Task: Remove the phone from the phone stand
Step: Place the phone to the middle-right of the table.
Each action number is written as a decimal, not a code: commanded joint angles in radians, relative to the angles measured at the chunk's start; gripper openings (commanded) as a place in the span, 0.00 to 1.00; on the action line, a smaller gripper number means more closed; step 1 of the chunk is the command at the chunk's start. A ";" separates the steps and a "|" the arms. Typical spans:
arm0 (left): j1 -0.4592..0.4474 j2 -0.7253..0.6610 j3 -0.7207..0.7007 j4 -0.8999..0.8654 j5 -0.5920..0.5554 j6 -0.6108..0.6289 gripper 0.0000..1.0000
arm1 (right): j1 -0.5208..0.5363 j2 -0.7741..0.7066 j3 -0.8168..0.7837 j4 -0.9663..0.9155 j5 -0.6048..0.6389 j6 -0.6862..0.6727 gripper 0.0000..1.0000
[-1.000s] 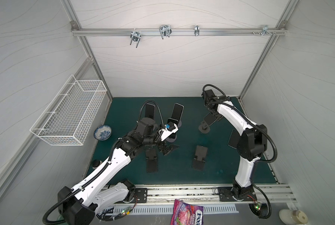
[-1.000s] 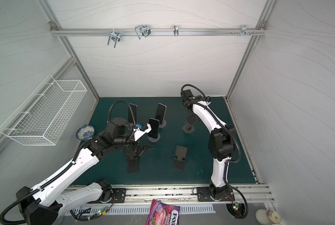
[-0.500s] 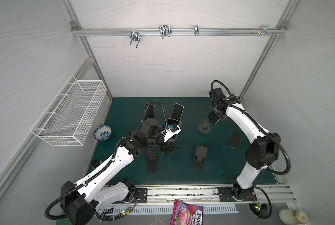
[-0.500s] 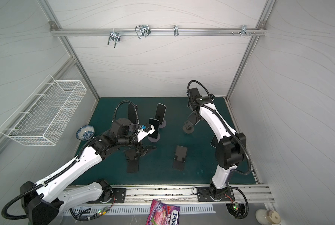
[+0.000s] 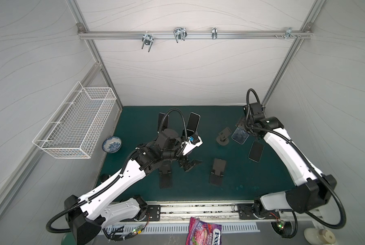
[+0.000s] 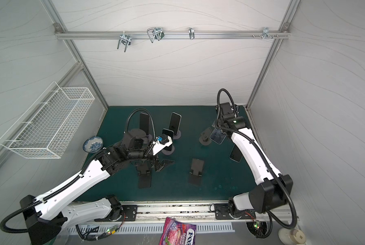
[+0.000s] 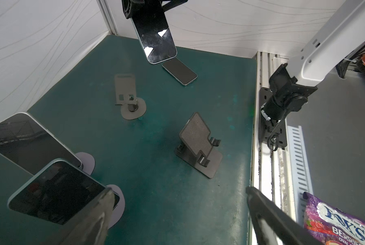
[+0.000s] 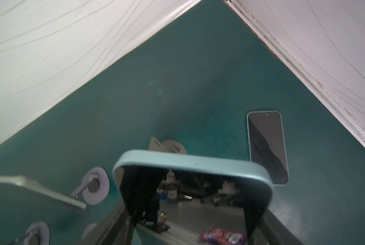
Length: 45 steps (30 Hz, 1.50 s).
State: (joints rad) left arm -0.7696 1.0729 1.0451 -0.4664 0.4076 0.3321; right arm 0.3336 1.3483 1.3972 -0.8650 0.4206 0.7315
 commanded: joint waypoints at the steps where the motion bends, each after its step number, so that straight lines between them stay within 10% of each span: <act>1: -0.050 -0.008 0.061 -0.001 -0.027 -0.010 0.98 | -0.022 -0.104 -0.070 0.005 -0.075 -0.087 0.71; 18: -0.123 0.068 0.037 0.180 0.066 -0.073 0.98 | -0.189 -0.325 -0.426 -0.028 -0.415 -0.321 0.73; 45: -0.148 0.131 0.006 0.261 0.067 0.012 0.98 | -0.279 0.173 -0.475 0.302 -0.462 -0.405 0.74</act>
State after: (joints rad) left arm -0.9127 1.2263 1.0428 -0.2268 0.4751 0.3107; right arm 0.0654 1.5013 0.8825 -0.5823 -0.0170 0.3668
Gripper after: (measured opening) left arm 0.981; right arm 0.740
